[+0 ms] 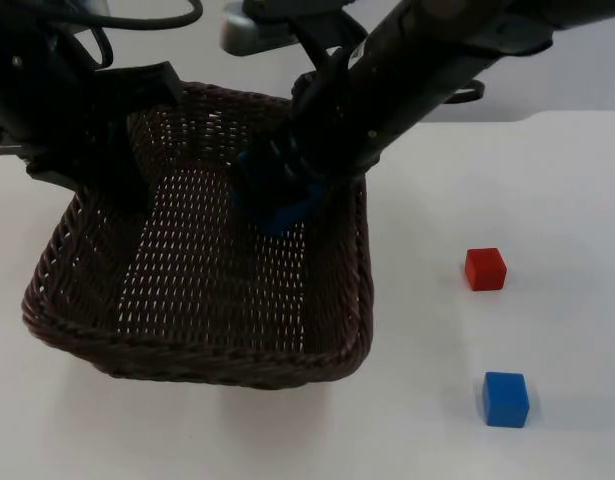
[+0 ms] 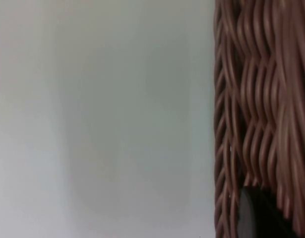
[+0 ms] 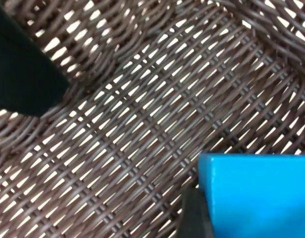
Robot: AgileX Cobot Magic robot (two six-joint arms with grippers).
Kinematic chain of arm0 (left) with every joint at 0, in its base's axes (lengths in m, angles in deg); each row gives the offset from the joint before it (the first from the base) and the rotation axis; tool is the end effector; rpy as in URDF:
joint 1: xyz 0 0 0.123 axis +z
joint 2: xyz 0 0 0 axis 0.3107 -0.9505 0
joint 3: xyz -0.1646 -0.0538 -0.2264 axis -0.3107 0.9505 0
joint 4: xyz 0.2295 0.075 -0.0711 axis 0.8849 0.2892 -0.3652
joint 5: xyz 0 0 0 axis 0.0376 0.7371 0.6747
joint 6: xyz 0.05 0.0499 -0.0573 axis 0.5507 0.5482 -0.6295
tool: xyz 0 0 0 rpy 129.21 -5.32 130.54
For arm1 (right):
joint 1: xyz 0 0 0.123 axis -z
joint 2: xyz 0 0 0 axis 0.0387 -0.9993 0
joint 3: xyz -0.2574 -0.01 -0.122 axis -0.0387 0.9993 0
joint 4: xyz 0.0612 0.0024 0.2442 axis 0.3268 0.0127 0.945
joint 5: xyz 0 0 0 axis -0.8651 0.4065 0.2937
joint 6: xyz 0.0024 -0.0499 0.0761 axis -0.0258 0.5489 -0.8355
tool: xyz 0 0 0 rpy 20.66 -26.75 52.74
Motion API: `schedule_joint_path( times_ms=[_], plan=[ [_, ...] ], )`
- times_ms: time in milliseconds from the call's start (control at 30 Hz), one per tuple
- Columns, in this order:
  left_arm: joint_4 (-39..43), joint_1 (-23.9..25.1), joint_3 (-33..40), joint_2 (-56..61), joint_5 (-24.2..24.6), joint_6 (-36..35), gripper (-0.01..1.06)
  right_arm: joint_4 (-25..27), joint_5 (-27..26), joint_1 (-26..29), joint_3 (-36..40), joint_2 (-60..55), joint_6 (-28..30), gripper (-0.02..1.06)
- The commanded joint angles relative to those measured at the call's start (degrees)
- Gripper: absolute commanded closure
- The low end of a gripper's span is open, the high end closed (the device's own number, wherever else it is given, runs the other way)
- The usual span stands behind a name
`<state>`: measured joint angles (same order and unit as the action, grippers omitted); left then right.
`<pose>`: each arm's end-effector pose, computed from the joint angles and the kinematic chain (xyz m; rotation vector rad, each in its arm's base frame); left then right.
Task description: Pick up the basket with the left hand and place the largest block into the basket with the right hand.
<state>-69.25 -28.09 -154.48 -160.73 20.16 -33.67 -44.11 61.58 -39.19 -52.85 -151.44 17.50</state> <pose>0.3345 -0.0860 0.2131 -0.0038 2.8916 -0.5013 0.3351 0.3122 0.1869 -0.9789 2.2949 0.4658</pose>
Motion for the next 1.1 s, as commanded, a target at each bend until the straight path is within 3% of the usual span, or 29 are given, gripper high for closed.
schedule_joint_path(
  times_ms=[0, 167, 300, 633, 900, 1067],
  plan=[
    [-1.5, -0.3, 0.0, 0.3, -0.4, -0.3, 1.05, 0.0, -0.8, -0.4, -0.5, 0.4, -0.2, 0.71],
    [-1.5, -0.3, 0.0, 0.3, -0.4, -0.3, 1.05, 0.0, 0.0, -0.4, -0.5, 0.7, -0.2, 0.24],
    [-1.5, -0.3, 0.0, 0.3, -0.4, -0.3, 1.05, -0.4, 1.8, -0.4, -0.5, 2.3, 0.0, 0.12],
    [-1.7, -0.3, 0.0, 0.3, -0.4, -0.3, 1.05, -5.2, 7.7, -0.4, -0.5, 12.7, -0.1, 0.11],
    [-1.7, -0.3, 0.0, 0.3, -0.3, -0.3, 1.05, -11.7, 15.8, -0.3, -0.4, 21.1, -8.6, 0.11],
    [-1.7, -0.3, 0.0, 0.3, -0.3, -0.3, 1.05, -12.1, 15.5, -0.3, 3.6, 26.7, -9.6, 0.11]
  ],
)
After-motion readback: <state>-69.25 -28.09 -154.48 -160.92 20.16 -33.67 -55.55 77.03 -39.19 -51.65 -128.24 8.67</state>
